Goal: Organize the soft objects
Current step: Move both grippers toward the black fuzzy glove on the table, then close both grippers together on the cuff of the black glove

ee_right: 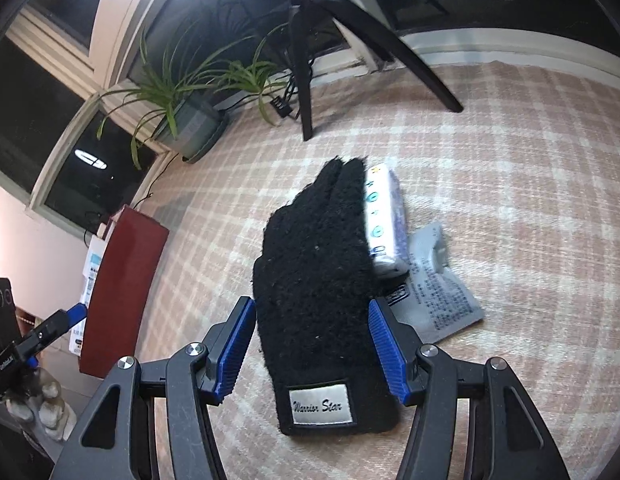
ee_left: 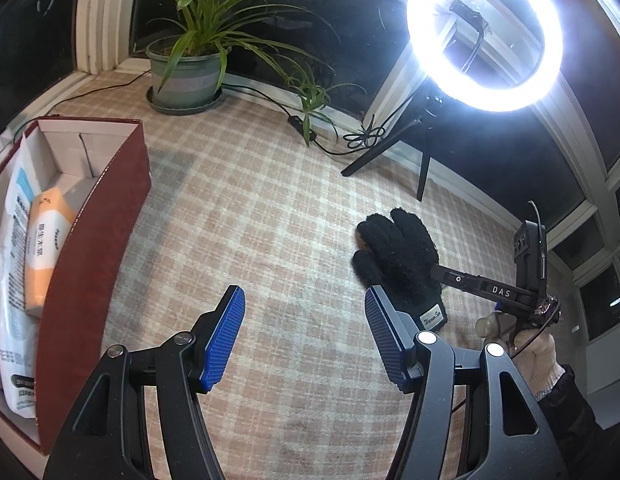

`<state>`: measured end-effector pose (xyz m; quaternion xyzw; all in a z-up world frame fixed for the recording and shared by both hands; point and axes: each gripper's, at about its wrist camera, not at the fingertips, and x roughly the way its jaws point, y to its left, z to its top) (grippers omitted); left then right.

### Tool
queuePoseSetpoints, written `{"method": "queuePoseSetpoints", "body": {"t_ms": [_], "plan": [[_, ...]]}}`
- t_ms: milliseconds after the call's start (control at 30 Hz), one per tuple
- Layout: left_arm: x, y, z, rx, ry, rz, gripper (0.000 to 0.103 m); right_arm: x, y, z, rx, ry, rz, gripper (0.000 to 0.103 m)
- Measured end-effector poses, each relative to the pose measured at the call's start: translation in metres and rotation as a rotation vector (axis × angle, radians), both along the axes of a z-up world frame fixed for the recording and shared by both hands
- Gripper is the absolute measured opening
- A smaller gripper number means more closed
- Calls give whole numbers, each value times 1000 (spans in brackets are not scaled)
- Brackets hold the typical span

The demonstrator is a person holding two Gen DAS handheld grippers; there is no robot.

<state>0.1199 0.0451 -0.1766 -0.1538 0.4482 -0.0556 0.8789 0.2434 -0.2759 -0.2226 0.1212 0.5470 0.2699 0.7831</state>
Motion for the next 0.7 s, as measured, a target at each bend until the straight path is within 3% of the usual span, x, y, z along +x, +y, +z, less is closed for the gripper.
{"method": "queuePoseSetpoints", "body": {"t_ms": [133, 300, 700], "plan": [[0, 0, 0, -4, -3, -2, 62, -2, 3, 3, 46, 11, 9, 50], [0, 2, 1, -14, -9, -4, 62, 0, 15, 7, 31, 14, 40, 43], [0, 9, -3, -31, -2, 11, 62, -19, 82, 34, 101, -5, 229, 42]]}}
